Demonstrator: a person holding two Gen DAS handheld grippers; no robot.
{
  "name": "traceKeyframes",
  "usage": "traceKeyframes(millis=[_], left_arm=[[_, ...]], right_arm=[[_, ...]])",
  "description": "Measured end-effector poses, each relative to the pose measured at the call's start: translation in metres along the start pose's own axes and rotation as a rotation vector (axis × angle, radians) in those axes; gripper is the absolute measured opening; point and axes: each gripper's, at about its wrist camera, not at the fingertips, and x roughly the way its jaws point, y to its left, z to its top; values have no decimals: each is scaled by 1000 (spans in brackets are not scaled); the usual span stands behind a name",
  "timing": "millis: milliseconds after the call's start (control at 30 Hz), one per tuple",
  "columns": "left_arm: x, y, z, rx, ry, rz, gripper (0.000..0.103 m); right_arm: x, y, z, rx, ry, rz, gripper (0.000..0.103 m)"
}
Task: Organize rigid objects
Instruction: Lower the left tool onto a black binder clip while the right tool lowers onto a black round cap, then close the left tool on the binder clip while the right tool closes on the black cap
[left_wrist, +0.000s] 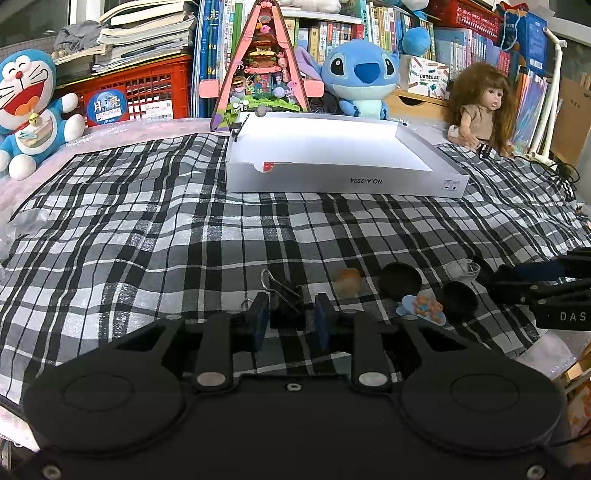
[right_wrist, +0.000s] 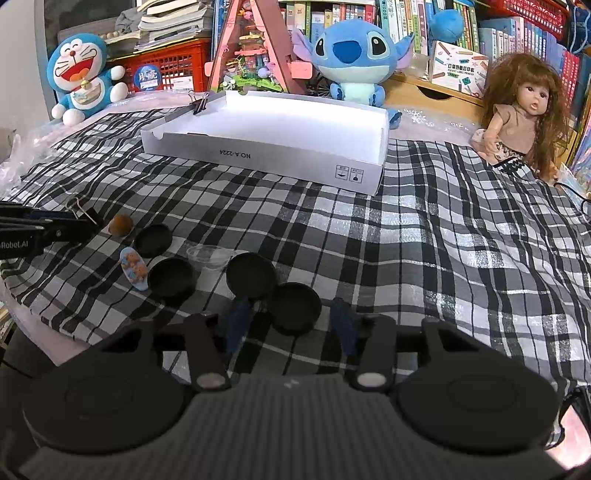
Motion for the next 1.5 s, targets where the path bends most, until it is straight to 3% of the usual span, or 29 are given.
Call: traceKeyframes(millis=[167,600,667,800,1000,1133,1500], left_arm=[[5,-4,-2,26,-13,16,19],[0,7,15,-38,-13,-20,18],[-2,7,18,-33,-22,-17,9],[-2,8,17,-21,-17,-10,8],[-3,14,5,-13,5,4,15],[-5,14,-1,13,14,11,32],[9,30,5,-33,8,121,34]], right_arm=[[1,0,0,17,-5,7,38],[-8,-3,11,55,-37,16,37],[-8,-2,13,56,-42,17,37],[-8,-2,14,58,-46,18,37],[-6,-2,12,58,-39,16,37],[-6,-4,12,66,-37,12,37],[-4,-2,10,61,-32,10,37]])
